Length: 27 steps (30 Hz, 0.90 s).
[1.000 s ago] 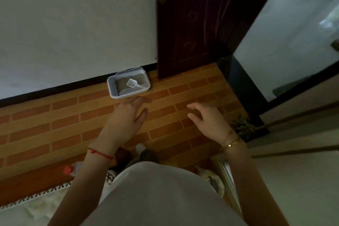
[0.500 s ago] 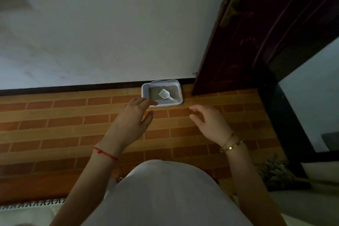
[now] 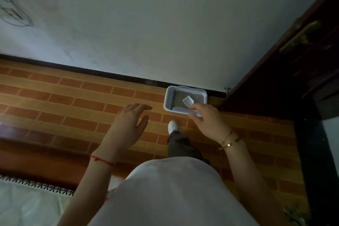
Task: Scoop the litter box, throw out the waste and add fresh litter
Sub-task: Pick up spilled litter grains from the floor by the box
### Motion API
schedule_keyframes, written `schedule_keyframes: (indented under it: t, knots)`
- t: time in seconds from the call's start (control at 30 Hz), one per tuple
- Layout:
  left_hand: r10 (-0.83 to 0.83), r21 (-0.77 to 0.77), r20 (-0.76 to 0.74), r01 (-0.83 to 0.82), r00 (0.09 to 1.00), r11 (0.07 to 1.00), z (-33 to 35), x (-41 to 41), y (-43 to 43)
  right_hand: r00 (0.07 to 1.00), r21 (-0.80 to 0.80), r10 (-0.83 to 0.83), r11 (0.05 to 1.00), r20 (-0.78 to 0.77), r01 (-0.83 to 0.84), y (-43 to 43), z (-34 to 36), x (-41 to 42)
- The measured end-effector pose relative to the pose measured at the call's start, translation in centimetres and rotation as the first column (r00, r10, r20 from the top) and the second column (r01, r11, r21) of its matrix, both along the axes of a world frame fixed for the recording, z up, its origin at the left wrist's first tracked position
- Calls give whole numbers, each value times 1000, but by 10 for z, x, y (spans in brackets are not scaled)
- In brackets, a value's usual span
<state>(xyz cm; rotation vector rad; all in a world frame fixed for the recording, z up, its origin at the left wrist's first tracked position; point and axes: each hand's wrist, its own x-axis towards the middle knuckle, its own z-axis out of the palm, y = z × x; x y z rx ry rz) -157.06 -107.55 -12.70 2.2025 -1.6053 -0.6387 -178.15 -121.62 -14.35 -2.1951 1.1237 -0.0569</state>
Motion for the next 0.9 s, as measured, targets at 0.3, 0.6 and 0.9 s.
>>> schedule_keyframes:
  t: [0.3, 0.6, 0.9]
  knots:
    - [142, -11, 42, -141, 989, 990, -13, 62, -96, 989, -42, 149, 988, -1, -149, -130, -17, 87]
    - [240, -12, 65, -239, 969, 971, -17, 118, -171, 969, -48, 242, 970, 51, -240, -214, -21, 156]
    - [283, -25, 6, -283, 959, 959, -60, 166, -197, 970, -2, 244, 970, 3, -244, -255, -61, 198]
